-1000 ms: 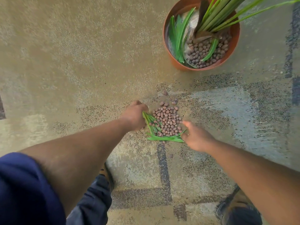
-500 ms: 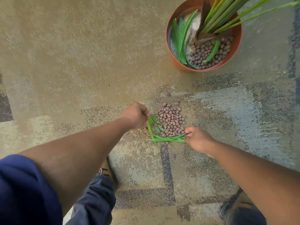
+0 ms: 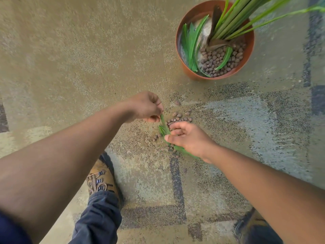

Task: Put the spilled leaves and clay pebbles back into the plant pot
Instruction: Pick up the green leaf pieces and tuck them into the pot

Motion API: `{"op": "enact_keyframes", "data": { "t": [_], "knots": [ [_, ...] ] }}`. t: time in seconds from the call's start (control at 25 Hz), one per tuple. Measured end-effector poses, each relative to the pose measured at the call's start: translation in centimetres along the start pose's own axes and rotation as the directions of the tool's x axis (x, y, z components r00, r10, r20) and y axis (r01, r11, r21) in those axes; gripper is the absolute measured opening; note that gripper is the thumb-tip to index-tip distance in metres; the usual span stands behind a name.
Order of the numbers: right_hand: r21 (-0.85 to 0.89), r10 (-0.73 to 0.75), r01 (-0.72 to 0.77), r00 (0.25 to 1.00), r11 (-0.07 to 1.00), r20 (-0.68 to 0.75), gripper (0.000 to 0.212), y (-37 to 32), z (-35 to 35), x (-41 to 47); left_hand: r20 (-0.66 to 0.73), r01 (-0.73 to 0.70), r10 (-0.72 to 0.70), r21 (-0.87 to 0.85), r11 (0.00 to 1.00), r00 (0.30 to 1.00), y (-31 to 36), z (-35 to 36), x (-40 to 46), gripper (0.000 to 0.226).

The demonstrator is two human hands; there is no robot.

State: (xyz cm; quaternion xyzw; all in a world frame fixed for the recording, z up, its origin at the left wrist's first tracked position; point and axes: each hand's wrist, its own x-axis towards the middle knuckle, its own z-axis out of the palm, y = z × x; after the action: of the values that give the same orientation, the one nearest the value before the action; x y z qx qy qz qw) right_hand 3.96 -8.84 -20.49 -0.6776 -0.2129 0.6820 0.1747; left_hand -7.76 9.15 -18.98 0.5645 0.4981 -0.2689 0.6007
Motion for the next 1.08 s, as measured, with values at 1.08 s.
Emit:
{"op": "enact_keyframes", "data": {
  "t": [1.08],
  "knots": [
    [-0.823,-0.757,0.163,0.518,0.544,-0.398,0.022,-5.1,-7.7,2.6,-0.417,-0.564,0.754,0.502,0.656,0.507,4.4,4.3,1.6,0.049]
  ]
}}
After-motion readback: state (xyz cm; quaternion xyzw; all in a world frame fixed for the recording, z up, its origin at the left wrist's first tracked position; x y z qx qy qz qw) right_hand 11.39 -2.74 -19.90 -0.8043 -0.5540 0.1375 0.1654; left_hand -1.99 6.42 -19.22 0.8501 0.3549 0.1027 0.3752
